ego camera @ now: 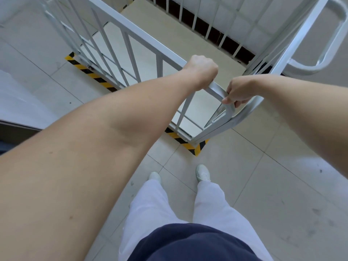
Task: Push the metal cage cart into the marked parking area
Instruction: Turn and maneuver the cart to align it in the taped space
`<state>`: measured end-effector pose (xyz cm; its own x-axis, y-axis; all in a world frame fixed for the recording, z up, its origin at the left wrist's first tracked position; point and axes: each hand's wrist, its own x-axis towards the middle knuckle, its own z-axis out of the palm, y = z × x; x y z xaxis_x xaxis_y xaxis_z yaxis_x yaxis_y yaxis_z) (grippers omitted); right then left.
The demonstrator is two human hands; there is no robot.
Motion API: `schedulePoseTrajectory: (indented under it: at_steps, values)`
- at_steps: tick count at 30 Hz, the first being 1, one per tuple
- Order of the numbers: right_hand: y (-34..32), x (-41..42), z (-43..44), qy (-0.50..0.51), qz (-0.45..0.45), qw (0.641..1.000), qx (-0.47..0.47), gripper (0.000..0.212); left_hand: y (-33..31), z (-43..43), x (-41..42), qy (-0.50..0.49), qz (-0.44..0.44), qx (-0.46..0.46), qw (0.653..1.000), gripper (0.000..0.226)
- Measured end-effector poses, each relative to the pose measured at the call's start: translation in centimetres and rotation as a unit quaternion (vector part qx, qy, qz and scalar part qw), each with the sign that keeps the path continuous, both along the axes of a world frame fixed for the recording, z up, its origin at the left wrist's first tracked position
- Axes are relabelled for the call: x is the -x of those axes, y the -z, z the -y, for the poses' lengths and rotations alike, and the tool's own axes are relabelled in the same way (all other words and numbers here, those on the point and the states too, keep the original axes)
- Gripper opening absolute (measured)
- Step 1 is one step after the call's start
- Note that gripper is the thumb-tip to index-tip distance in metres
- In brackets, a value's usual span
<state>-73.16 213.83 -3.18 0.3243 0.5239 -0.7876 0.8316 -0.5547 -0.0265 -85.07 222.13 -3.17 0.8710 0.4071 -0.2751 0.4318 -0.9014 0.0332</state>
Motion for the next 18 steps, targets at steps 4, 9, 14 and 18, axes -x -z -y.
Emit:
schedulePoseTrajectory:
  at_steps: [4,9,14,18]
  values:
    - [0.3,0.3,-0.2,-0.003,-0.018,0.999,-0.047,0.026,-0.3,-0.2,-0.3,-0.01,-0.006,0.025,1.0,0.028]
    - [0.6,0.2,0.4,0.026,-0.046,0.995,-0.08,0.026,-0.9,0.6,-0.5,-0.033,-0.012,0.04,0.999,0.028]
    - [0.9,-0.9,2.4,0.029,-0.043,0.996,-0.076,0.026,-0.2,2.5,-1.2,-0.025,-0.004,0.033,0.999,0.028]
    - [0.4,-1.7,3.5,0.038,-0.044,0.997,-0.05,0.027,-0.2,3.8,-2.1,-0.01,0.004,0.04,0.999,0.027]
